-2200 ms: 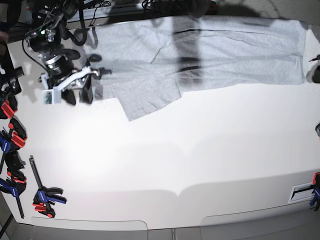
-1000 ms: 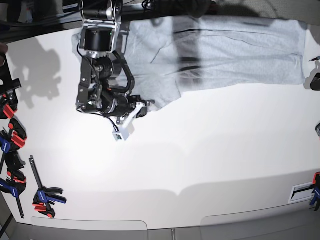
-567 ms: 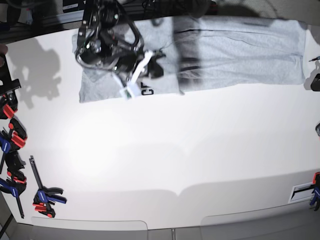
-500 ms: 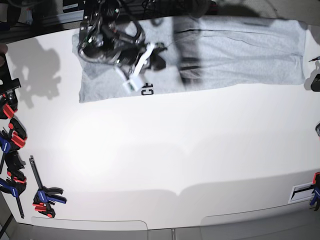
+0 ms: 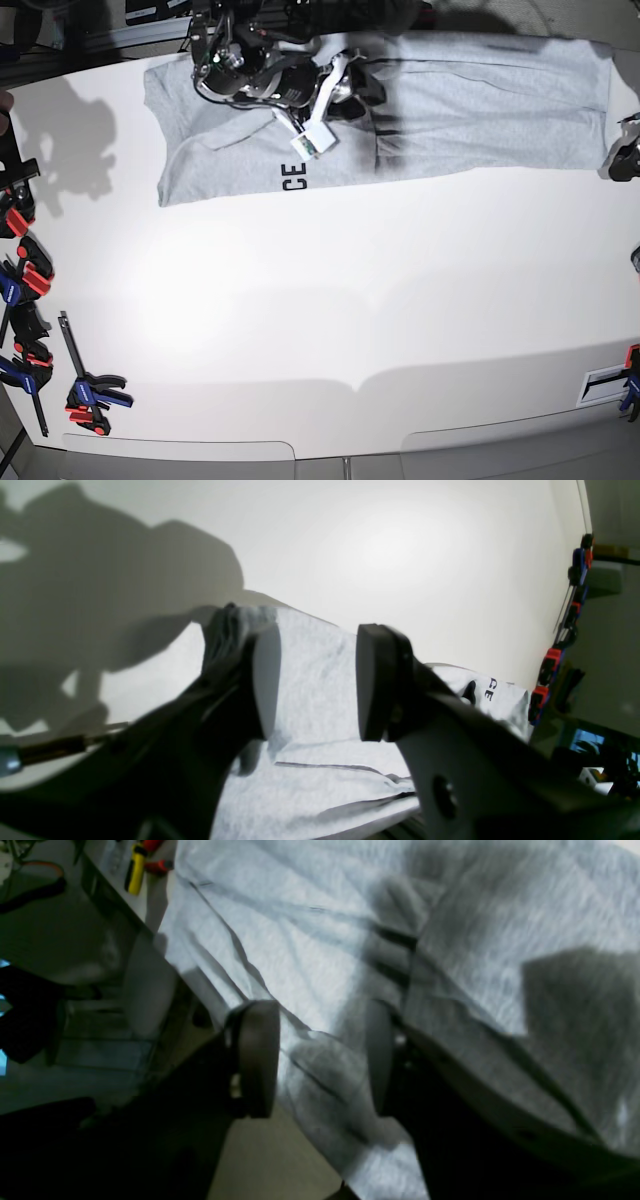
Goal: Fold the T-shirt properly
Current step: 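Grasp the folded side with the right gripper and fold it inward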
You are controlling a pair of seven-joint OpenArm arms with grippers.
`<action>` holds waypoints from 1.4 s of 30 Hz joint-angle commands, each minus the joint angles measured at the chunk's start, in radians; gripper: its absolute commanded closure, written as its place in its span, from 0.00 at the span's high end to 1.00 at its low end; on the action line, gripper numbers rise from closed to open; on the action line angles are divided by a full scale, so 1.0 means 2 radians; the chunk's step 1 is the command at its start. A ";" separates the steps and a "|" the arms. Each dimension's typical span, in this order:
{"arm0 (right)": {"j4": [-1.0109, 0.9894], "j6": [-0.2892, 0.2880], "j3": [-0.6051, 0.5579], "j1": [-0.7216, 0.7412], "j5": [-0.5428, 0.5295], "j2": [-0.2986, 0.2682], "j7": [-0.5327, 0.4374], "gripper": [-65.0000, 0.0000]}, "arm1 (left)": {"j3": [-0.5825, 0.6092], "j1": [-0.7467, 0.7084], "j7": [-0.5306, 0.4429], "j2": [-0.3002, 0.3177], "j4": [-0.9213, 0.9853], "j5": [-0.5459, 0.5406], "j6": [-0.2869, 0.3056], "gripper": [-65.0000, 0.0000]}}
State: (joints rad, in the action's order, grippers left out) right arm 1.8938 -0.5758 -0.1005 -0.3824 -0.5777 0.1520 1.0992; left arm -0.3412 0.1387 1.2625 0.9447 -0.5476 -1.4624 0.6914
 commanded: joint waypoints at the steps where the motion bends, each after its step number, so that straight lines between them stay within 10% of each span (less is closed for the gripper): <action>1: 0.010 -0.002 -0.001 0.001 -0.013 0.003 -0.008 0.41 | -0.003 0.006 -0.004 0.021 -0.006 -0.011 0.003 0.36; 14: 0.062 -0.002 0.032 0.001 -0.012 0.003 -0.011 0.41 | -0.118 -0.078 0.023 0.029 -0.006 -0.011 0.003 0.41; 28: 0.073 -0.002 0.123 0.019 -0.013 0.003 -0.034 0.41 | -0.180 -0.196 -0.021 -0.047 -0.060 -0.011 0.003 0.57; 34: 0.073 -0.002 0.146 0.035 -0.014 0.003 -0.034 0.41 | -0.180 -0.196 -0.139 -0.074 -0.086 0.130 0.003 0.57; 42: 0.073 -0.002 0.146 0.035 -0.014 0.000 -0.041 0.41 | -0.179 -0.196 -0.093 -0.098 -0.117 0.127 0.003 0.57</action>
State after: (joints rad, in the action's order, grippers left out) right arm 2.0209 -0.5758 0.1925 -0.3187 -0.5800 0.1497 1.0397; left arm -0.6960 -0.2481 1.0550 0.7303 -0.7750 -1.2255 0.7013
